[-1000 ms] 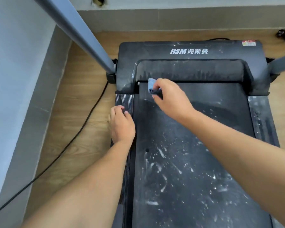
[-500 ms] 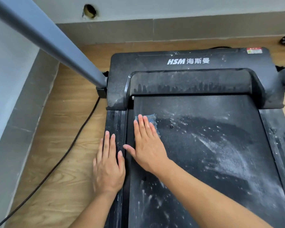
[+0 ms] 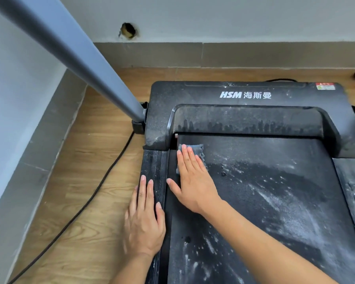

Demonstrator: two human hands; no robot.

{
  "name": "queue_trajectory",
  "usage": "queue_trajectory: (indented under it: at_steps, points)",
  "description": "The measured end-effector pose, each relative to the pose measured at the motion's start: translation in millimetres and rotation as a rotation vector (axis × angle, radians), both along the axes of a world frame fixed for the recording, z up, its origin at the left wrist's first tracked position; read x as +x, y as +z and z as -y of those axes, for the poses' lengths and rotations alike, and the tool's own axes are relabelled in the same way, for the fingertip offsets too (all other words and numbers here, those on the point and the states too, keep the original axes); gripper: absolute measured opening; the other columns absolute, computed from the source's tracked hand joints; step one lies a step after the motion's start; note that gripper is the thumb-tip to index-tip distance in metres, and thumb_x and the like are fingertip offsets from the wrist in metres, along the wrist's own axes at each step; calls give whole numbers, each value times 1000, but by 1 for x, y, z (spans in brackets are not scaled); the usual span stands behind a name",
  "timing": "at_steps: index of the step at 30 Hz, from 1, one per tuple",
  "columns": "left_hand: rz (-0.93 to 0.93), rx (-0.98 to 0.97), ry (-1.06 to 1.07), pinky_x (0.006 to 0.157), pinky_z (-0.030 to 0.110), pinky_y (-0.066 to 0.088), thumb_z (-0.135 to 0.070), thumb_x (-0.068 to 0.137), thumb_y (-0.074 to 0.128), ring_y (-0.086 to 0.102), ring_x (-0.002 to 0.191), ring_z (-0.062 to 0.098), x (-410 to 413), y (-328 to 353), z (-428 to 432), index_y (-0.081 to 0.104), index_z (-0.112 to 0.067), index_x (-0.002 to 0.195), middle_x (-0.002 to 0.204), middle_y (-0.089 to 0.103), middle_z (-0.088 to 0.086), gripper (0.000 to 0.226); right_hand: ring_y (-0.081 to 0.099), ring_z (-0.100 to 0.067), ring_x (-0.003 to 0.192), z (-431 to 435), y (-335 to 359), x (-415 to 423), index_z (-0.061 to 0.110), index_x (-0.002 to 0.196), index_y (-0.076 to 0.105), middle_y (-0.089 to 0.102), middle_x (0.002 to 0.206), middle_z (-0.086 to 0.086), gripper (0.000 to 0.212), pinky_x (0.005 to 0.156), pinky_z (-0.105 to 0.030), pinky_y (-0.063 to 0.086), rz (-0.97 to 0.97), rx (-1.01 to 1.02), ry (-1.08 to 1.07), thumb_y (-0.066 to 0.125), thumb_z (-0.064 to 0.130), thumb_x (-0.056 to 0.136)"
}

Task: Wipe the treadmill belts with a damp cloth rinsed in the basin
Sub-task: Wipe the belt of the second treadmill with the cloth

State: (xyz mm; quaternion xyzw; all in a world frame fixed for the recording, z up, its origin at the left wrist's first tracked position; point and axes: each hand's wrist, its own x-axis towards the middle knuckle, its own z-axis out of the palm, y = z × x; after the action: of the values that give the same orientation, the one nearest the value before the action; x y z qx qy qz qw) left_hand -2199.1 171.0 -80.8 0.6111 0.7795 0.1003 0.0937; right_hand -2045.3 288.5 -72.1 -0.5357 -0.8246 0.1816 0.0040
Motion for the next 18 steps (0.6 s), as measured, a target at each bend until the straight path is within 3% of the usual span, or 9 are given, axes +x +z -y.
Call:
queue_trajectory:
  at_steps: [2, 6, 14, 18]
  points:
    - [16, -1, -4, 103, 44, 52, -39, 100, 34, 39, 152, 20, -1, 1, 0, 30, -23, 166, 176, 9, -13, 68, -24, -21, 159, 46, 0, 9, 7, 165, -7, -21, 173, -10, 91, 130, -42, -2, -34, -20, 63, 27, 66, 104]
    - [32, 3, -16, 100, 44, 55, -38, 100, 36, 44, 148, 22, -3, 1, -1, 33, -21, 165, 176, 11, -11, 67, 1, -25, 163, 94, -6, 28, 3, 165, 16, 5, 175, -14, 95, 125, -44, 13, 19, 125, 187, 31, 73, 102]
    - [-6, -3, 1, 102, 42, 53, -39, 102, 29, 44, 146, 21, 0, 5, 0, 27, -24, 166, 176, 4, -15, 66, -19, -21, 160, -53, -1, 2, 10, 166, -6, -16, 174, -8, 101, 132, -43, 1, 121, 70, -23, 12, 81, 98]
    - [6, 10, 1, 99, 44, 53, -38, 101, 30, 46, 140, 22, 0, 4, -1, 31, -22, 165, 176, 8, -14, 67, -27, -18, 158, -13, 12, 26, 10, 165, -12, -24, 172, -6, 107, 132, -42, -3, 65, -34, 91, 17, 86, 95]
